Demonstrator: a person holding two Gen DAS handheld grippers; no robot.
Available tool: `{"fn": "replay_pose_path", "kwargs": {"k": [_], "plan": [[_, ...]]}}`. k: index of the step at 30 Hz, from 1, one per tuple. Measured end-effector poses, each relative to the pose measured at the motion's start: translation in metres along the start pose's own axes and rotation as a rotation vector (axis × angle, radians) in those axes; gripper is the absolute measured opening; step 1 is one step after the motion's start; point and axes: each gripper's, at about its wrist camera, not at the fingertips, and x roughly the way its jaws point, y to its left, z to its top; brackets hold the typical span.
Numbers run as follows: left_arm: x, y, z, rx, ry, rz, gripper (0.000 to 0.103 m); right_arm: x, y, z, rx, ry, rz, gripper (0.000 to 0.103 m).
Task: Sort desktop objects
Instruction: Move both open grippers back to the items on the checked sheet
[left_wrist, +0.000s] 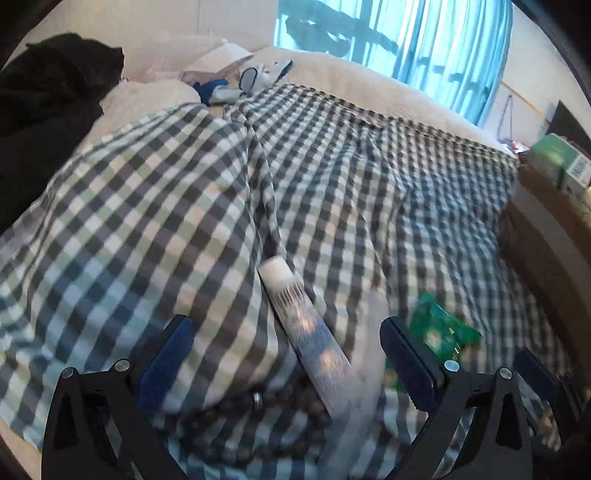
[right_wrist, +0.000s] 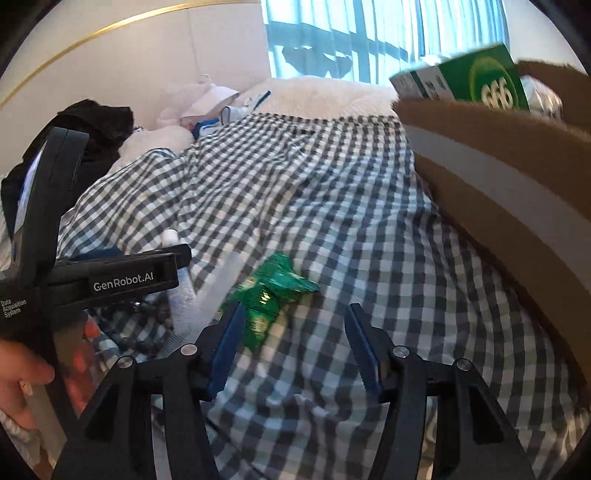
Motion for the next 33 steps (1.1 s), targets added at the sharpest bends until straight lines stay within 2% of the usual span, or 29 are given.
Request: {"fn": "replay_pose_path", "kwargs": {"k": [1,4,6,10,12,14,16,17,18,22,23,24,27,29,30,32,33], "plan": [[0.001,-0.005,0.001,0.029,-0.010,0.017,0.102,0.002,-0.005,-0.001,0.025,0.007,0.007,0.056],[-0.002,-0.015,0.001,0.088,-0.043,0.051,0.087,0.003,-0.014,-0.002,0.065,0.014,0.019,0.056],[-0.003,-0.022,0.001,0.123,-0.031,0.056,0.071,0.002,-0.014,-0.001,0.060,0.012,0.013,0.056],[-0.010,-0.029,-0.002,0.120,-0.028,-0.053,0.069,0.000,-0.011,-0.001,0.057,0.009,0.017,0.056],[0.001,-0.030,-0.005,0.120,0.013,-0.055,0.069,0.000,-0.009,-0.001,0.051,0.014,0.017,0.056],[0.022,-0.026,-0.008,0.093,0.086,-0.052,0.069,-0.001,-0.008,-0.002,0.045,0.013,0.018,0.056],[0.029,-0.029,-0.008,0.103,0.081,-0.041,0.069,-0.003,-0.007,-0.001,0.043,0.009,0.019,0.056],[0.031,-0.031,-0.006,0.103,0.078,-0.043,0.062,-0.003,-0.006,-0.001,0.040,0.008,0.016,0.056],[0.034,-0.030,-0.005,0.101,0.081,-0.056,0.042,-0.004,-0.007,-0.001,0.038,0.004,0.012,0.056],[0.028,-0.017,-0.001,0.037,0.069,-0.145,0.023,-0.004,-0.009,-0.001,0.052,0.009,0.017,0.056],[0.022,-0.014,0.001,0.033,0.054,-0.160,0.007,-0.003,-0.008,-0.001,0.052,0.013,0.019,0.056],[0.016,-0.012,0.001,0.038,0.037,-0.161,0.000,-0.002,-0.008,-0.001,0.050,0.015,0.021,0.056],[-0.004,-0.017,0.004,0.073,0.004,-0.195,0.000,0.001,-0.006,-0.002,0.044,0.026,0.029,0.056],[-0.007,-0.021,0.002,0.107,0.002,-0.188,0.000,0.004,-0.005,-0.003,0.038,0.033,0.032,0.056],[-0.003,-0.023,0.001,0.115,0.015,-0.181,0.000,0.005,-0.004,-0.004,0.036,0.037,0.035,0.056],[0.015,-0.022,-0.003,0.107,0.104,-0.175,0.000,0.004,-0.005,-0.004,0.034,0.038,0.036,0.056],[0.020,-0.021,-0.006,0.091,0.121,-0.171,0.001,0.004,-0.005,-0.004,0.036,0.037,0.039,0.056]]}}
